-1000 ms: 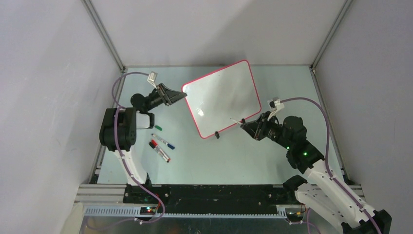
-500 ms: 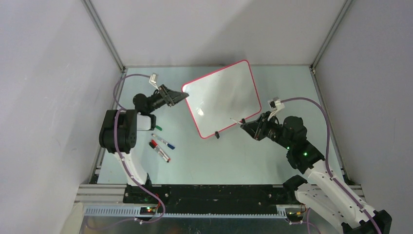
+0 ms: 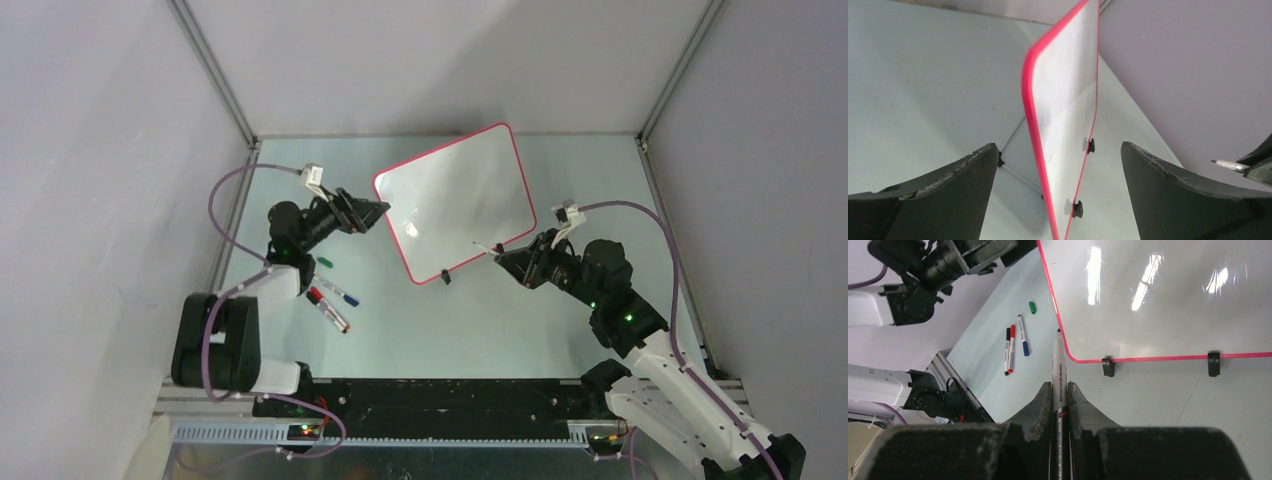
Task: Write a sentence on the whiteboard
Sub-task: Move the whiteboard to the center of the board.
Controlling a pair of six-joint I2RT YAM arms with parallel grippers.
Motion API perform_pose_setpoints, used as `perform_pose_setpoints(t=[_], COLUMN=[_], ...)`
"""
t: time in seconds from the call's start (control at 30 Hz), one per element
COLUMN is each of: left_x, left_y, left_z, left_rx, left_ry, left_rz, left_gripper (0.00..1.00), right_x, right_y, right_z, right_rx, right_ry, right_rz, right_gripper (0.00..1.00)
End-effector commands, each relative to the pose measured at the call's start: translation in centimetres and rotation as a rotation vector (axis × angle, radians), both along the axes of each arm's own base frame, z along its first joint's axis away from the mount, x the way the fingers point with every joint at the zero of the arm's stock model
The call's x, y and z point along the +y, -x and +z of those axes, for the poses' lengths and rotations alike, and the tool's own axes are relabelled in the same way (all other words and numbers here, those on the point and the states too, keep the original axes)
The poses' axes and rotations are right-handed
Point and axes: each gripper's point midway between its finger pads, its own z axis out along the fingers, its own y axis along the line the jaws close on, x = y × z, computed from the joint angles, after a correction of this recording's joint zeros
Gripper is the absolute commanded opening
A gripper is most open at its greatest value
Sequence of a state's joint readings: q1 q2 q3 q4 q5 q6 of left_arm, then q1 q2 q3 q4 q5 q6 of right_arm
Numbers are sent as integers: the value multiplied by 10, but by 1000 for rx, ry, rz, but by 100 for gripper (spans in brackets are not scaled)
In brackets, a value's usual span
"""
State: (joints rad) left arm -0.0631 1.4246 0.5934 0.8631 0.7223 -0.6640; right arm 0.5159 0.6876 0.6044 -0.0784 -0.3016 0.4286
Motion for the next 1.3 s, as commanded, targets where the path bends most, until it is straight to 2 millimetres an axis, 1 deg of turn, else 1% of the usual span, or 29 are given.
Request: perform_pose_setpoints(t=[0.0,0.03,0.07,0.1,0.13,0.2,0.23,0.27,0.3,0.33,0.37,0.4,0.43,0.47,0.5,0.53,0.57,0.6,0.67,0.7,0.73,0.8,0.87,0.9,0.93,1.0,1.1,1.23,1.27], left_x=[9,13,16,20,23,32,37,41,47,51,61,70,75,84,87,90,93,99,110,112,116,114,105,99,99,94,75,65,60], left_y=[14,18,25,29,35,47,50,54,57,61,63,65,69,70,74,75,78,78,83,84,86,86,86,86,84,85,93,96,93], left_z=[-26,-19,-29,-23,-30,-22,-28,-20,-26,-18,-26,-18,-26,-19,-28,-19,-31,-25,-43,-38,-44,-44,-40,-45,-40,-48,-34,-35,-25], left_rx=[26,8,32,20,33,13,22,-6,-1,-29,-18,-49,-42,-68,-54,-94,-79,-118,-106,-113,-102,-116,-143,-127,-134,-105,-187,-201,-223], left_ry=[-110,-107,-111,-110,-121,-130,-138,-128,-128,-111,-109,-94,-96,-80,-68,-39,-31,-7,25,83,92,79,28,3,-16,-47,-50,-77,-77], left_rz=[143,178,195,224,236,284,322,344,382,406,461,519,545,595,614,632,649,682,741,756,776,763,710,672,670,643,528,464,440], left_gripper=[99,99,99,99,99,100,99,99,99,100,99,99,100,99,100,99,99,99,99,100,100,99,99,99,99,99,99,99,99], right_x=[-2,-2,-4,-5,-6,-6,-6,-5,-5,-4,-3,-3,-3,-3,-4,-5,-7,-7,-9,-10,-10,-11,-10,-10,-8,-6,-3,4,5], right_y=[1,1,1,1,0,0,-1,-2,-2,-2,-2,-1,0,0,0,-1,-1,-1,-1,0,1,2,3,3,4,5,3,-5,-8], right_z=[33,33,35,36,39,40,40,40,40,40,40,40,40,39,37,35,33,32,28,28,27,26,25,23,22,21,21,28,31], right_rx=[-92,-99,-107,-113,-121,-129,-131,-129,-130,-128,-128,-124,-121,-117,-110,-106,-99,-96,-84,-82,-77,-69,-62,-56,-54,-50,-67,-126,-147], right_ry=[-34,-32,-33,-34,-37,-38,-38,-36,-36,-39,-41,-45,-45,-43,-37,-33,-26,-22,-11,-10,-7,-9,-12,-13,-15,-15,-4,-1,2], right_rz=[-1,-5,-12,-16,-23,-26,-26,-25,-24,-19,-17,-14,-15,-20,-27,-33,-43,-46,-57,-59,-61,-68,-72,-76,-74,-72,-66,-53,-52], right_gripper=[0,0,0,0,0,0,0,0,0,0,0,0,0,0,0,0,0,0,0,0,0,0,0,0,0,0,0,0,0])
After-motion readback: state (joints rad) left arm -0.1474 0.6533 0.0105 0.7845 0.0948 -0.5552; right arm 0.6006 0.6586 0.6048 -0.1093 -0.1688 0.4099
